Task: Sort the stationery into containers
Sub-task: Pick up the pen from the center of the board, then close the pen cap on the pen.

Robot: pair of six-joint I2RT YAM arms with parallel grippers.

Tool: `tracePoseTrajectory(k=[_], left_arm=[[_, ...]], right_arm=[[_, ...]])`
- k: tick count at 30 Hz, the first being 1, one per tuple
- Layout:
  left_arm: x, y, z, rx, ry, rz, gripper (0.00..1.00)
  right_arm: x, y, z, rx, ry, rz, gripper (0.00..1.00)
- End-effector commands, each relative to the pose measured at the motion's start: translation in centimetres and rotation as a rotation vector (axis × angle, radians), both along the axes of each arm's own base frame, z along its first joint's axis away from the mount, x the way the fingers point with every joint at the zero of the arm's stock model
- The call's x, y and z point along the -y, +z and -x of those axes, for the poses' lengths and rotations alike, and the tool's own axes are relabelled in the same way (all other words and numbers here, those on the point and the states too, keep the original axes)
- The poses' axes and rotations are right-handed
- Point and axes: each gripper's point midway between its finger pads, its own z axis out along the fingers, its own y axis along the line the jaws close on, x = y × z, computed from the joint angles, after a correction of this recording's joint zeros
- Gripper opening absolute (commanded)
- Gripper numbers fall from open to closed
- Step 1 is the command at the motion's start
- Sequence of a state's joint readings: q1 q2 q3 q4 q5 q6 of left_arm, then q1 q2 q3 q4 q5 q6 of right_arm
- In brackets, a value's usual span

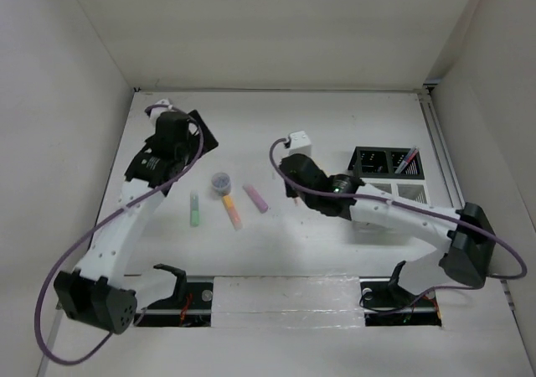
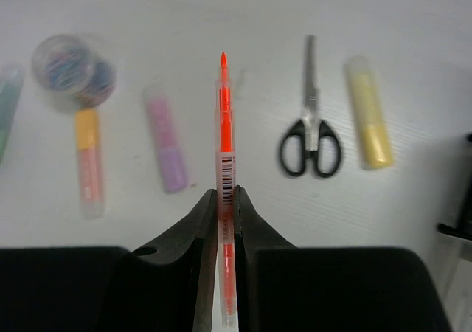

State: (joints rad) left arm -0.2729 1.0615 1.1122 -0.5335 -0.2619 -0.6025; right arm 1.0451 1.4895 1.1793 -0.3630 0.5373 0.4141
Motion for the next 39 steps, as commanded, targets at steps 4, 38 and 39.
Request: tracePoseTrajectory(k=[4,38,39], left_arm=[[10.0,-0.1,-4.3,-0.055,-0.189,0.097,0.99],[22.1,-19.4,-7.1,-0.428,-0.351,-0.211,0.63],[22.1,-19.4,-7.1,-0.428,-0.351,-0.211,0.62]], right_arm=[[11.0,3.5,-2.6,0.076,-0.33,-0.047,0.0],[14.8,6.0,-0.6,0.138,-0.259,-0.141,0.0],[14.8,6.0,-0.6,0.138,-0.259,-0.141,0.0]])
